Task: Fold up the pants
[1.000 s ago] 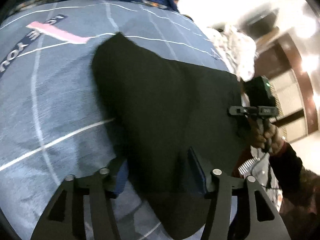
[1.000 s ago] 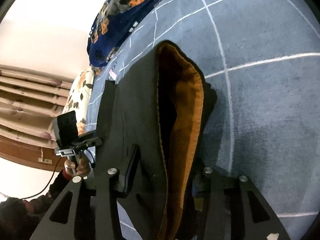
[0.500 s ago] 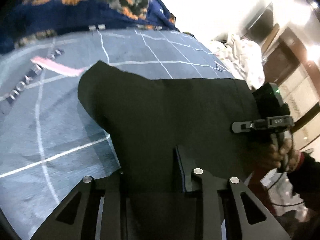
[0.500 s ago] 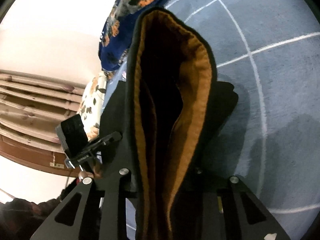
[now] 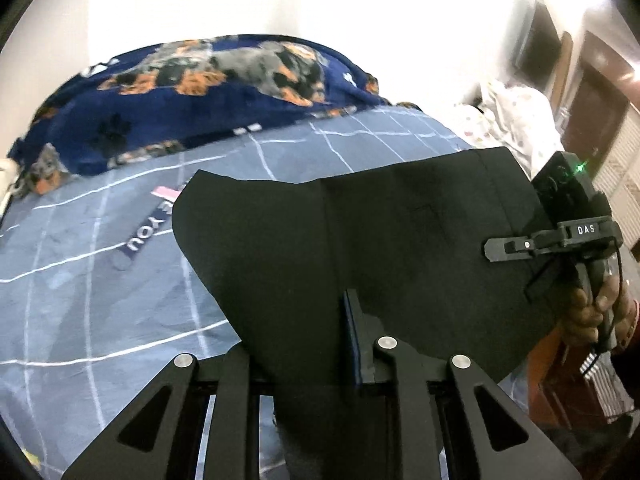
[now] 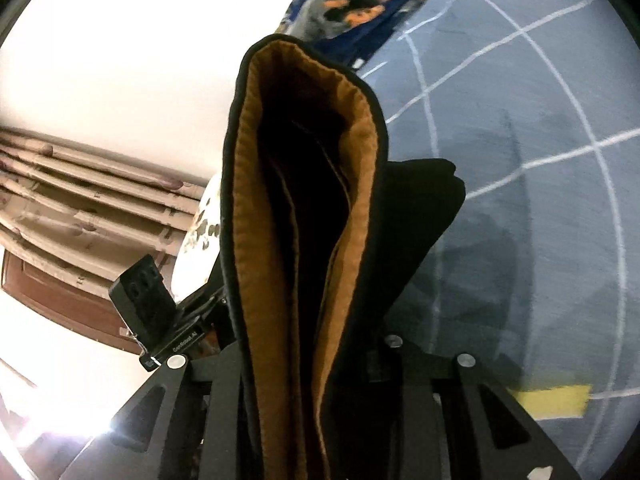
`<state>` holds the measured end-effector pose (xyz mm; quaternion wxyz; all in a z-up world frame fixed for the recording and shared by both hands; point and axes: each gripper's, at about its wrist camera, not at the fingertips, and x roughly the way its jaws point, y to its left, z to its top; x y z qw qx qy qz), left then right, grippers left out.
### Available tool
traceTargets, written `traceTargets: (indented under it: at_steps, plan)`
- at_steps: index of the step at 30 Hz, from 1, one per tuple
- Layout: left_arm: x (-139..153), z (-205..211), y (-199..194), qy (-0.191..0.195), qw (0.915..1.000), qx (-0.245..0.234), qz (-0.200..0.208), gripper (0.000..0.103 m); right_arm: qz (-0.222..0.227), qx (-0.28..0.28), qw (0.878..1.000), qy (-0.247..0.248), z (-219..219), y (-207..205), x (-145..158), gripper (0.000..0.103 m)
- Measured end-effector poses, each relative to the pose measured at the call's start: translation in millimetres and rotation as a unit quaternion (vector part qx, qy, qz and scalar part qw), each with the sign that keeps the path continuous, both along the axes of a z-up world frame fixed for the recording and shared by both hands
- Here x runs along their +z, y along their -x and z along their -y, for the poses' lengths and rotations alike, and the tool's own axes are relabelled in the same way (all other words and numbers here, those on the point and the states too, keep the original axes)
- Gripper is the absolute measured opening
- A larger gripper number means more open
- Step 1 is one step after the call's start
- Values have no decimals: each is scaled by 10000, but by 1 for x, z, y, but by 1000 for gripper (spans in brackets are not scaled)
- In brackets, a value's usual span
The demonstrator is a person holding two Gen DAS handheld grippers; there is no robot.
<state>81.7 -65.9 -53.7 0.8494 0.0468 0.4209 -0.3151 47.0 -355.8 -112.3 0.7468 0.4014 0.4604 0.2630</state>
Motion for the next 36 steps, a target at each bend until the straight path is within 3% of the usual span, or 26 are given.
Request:
traceTargets:
  at_steps: [17, 36]
  plan:
    - [31, -88, -20, 334, 9912, 1223, 378, 21, 287, 326, 9990, -46, -76, -47, 25, 24]
    - [27, -140, -87, -63, 9815, 1837, 539, 21, 372, 605, 9973, -179, -135, -122, 11, 24]
